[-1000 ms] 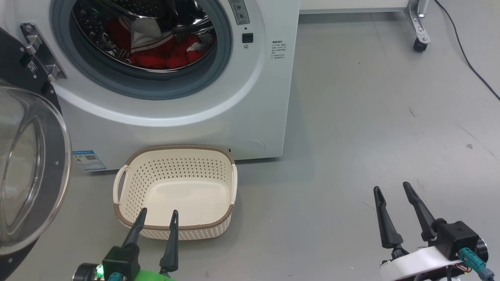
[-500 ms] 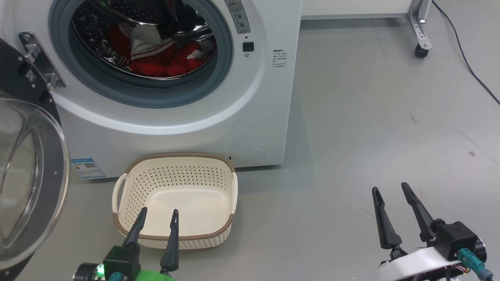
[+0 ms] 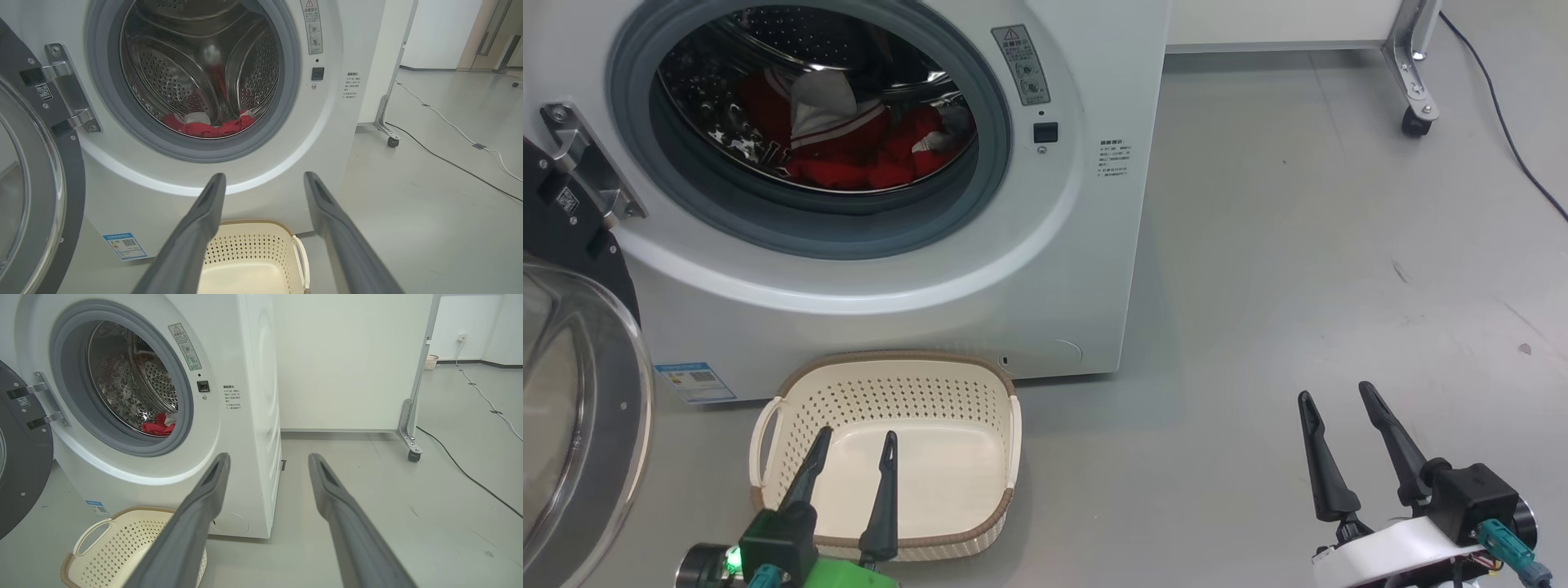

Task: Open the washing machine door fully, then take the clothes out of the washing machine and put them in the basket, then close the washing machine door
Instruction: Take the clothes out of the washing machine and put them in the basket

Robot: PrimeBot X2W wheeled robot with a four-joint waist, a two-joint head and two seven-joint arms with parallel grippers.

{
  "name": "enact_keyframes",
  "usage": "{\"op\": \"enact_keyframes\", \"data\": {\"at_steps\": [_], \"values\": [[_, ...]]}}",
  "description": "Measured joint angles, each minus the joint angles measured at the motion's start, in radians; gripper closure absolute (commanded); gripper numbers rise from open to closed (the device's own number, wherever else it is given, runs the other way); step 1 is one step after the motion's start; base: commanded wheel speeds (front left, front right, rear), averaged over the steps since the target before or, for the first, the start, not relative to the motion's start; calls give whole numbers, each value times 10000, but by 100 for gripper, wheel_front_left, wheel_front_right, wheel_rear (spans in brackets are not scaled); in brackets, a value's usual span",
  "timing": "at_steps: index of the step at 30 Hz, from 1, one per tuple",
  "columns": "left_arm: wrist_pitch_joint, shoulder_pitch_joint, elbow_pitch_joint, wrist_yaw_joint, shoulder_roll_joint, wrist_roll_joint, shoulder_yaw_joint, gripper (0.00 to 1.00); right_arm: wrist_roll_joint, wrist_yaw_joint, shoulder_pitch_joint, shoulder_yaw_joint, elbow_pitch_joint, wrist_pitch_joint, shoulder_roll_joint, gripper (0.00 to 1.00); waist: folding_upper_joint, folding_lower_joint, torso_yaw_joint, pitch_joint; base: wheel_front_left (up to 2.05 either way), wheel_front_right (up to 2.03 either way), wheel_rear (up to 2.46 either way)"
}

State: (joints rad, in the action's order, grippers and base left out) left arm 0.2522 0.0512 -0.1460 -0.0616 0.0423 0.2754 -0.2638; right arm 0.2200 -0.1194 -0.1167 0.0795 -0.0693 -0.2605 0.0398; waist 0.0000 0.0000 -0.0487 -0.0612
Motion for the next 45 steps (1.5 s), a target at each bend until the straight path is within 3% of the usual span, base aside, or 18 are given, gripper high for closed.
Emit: {"op": "enact_keyframes", "data": {"at_steps": [29, 45], "values": [[0, -7, -42, -81, 0, 4, -52, 0, 88, 77, 0, 111, -10, 0, 0, 0, 0, 0, -9, 64, 20, -20, 0], [-69, -902, -366, -138, 2, 708, -608, 0, -17, 75, 80, 148, 483, 0, 0, 0, 0, 0, 19, -1016, 0, 0, 0]]}}
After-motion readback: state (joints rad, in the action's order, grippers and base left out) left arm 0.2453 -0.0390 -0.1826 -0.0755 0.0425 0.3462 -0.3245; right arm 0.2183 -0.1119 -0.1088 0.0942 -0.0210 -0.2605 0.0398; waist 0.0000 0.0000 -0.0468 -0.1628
